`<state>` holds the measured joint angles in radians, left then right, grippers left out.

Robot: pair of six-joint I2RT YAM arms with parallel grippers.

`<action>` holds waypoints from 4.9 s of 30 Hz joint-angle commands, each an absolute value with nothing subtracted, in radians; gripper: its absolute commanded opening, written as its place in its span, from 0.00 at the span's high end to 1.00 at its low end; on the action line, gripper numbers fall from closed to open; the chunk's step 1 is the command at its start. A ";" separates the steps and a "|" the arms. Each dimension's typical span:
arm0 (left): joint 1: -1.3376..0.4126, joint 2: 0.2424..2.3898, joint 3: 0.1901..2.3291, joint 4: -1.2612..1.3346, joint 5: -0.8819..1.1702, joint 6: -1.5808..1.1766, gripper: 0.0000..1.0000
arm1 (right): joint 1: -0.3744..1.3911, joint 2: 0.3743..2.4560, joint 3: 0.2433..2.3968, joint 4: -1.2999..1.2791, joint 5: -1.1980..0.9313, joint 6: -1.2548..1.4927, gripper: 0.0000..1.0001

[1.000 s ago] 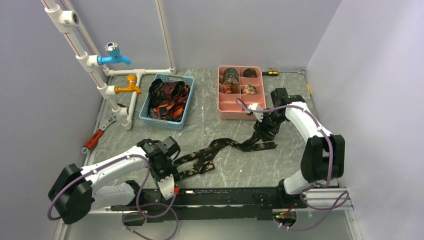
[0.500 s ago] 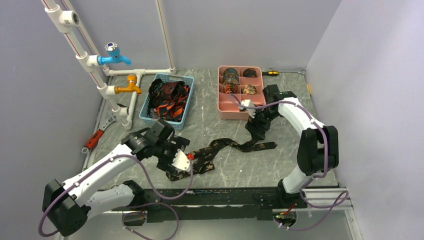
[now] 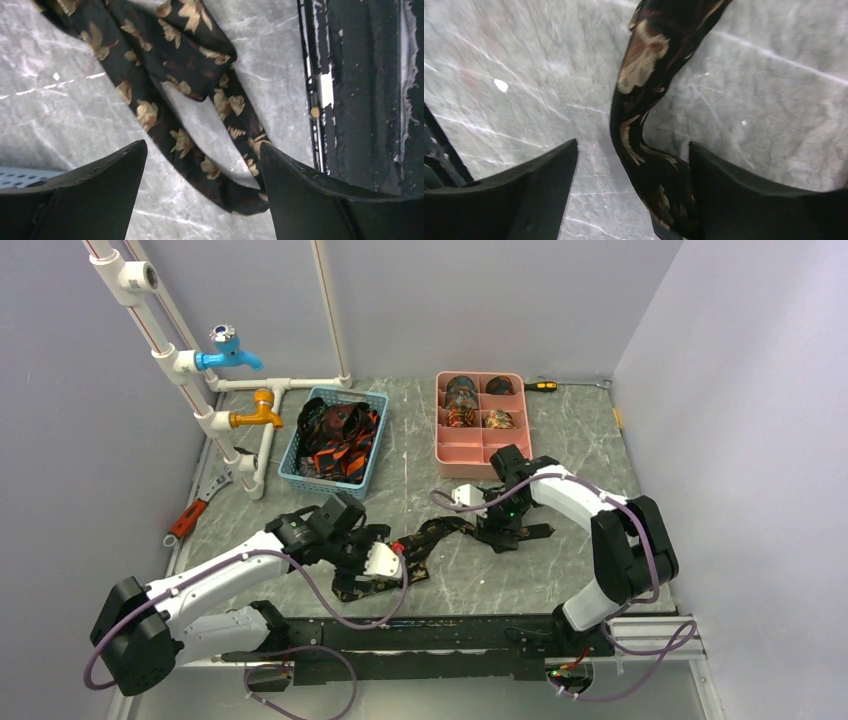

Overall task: Roll the ties
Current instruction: Flatten out the tie at the center of the board.

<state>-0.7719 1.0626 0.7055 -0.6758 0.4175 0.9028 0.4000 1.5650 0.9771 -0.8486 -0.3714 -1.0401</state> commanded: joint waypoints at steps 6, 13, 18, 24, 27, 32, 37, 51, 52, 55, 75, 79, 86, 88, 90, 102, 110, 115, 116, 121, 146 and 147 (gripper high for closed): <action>-0.893 1.143 0.606 -0.540 0.344 0.855 0.17 | 0.387 1.531 0.809 -0.771 -0.212 -1.054 0.66; -0.810 1.137 0.541 -0.601 0.240 0.975 0.52 | 0.267 1.481 0.890 -1.076 -0.246 -1.111 1.00; -0.638 1.078 0.568 -0.662 0.305 1.057 0.52 | 0.139 1.469 0.929 -1.248 -0.273 -1.172 1.00; -0.511 0.989 0.604 -0.561 0.419 0.868 0.22 | 0.135 1.490 0.921 -1.263 -0.338 -1.106 1.00; -0.480 1.060 0.615 -0.494 0.346 0.709 0.22 | 0.128 1.501 0.910 -1.266 -0.336 -1.094 1.00; -0.417 1.191 0.656 -0.444 0.324 0.500 0.21 | 0.122 1.483 0.900 -1.270 -0.331 -1.090 1.00; -0.411 1.329 0.719 -0.485 0.253 0.464 0.25 | 0.118 1.475 0.908 -1.280 -0.324 -1.083 1.00; -0.480 1.235 1.102 -0.784 -0.047 0.868 1.00 | 0.105 1.491 1.013 -1.431 -0.489 -1.052 1.00; -0.512 1.221 1.099 -0.778 -0.120 0.938 1.00 | 0.104 1.506 1.013 -1.438 -0.498 -1.051 1.00; -0.592 1.208 1.068 -0.768 -0.257 1.049 1.00 | 0.097 1.563 1.005 -1.426 -0.497 -1.044 1.00; -0.654 1.421 1.097 -0.789 0.291 0.843 0.23 | -0.097 1.900 1.069 -1.321 -0.312 -1.069 0.69; -0.646 1.433 1.013 -0.735 0.271 0.998 0.20 | -0.107 1.916 1.112 -1.306 -0.306 -1.045 0.55; -0.638 1.546 0.954 -0.596 0.164 1.078 0.26 | -0.114 1.883 1.087 -1.216 -0.231 -1.008 0.65; -0.639 1.593 0.946 -0.617 0.144 1.097 0.39 | -0.114 1.879 1.062 -1.191 -0.211 -1.005 0.75; -0.638 1.602 0.928 -0.670 0.153 1.121 0.52 | -0.113 1.873 1.040 -1.170 -0.195 -1.010 0.80; -0.651 1.334 0.845 -1.070 0.408 1.089 1.00 | -0.079 1.840 0.957 -1.156 -0.177 -1.084 0.96; -0.513 1.518 1.048 -1.038 0.292 1.062 1.00 | -0.082 1.881 1.095 -1.159 -0.140 -1.051 0.63; -0.448 1.636 1.164 -1.067 0.250 1.110 1.00 | -0.108 1.827 1.129 -1.199 -0.146 -1.060 0.57; -0.441 1.652 1.171 -1.066 0.243 1.119 1.00 | -0.116 1.821 1.140 -1.213 -0.155 -1.059 0.57; -0.410 1.705 1.159 -1.058 0.199 1.157 1.00 | -0.162 1.755 1.156 -1.274 -0.186 -1.062 0.53; -0.294 1.462 1.153 -0.994 0.458 1.155 0.32 | 0.061 1.442 0.736 -0.903 -0.089 -0.890 0.39; -0.292 1.435 1.147 -0.982 0.477 1.148 0.31 | 0.061 1.460 0.731 -0.893 -0.076 -0.906 0.45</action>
<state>-0.2977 1.5635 1.1378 -1.0073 0.3264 1.1618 0.0612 1.4158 0.7464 -1.0096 -0.1535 -0.9131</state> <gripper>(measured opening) 0.681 0.630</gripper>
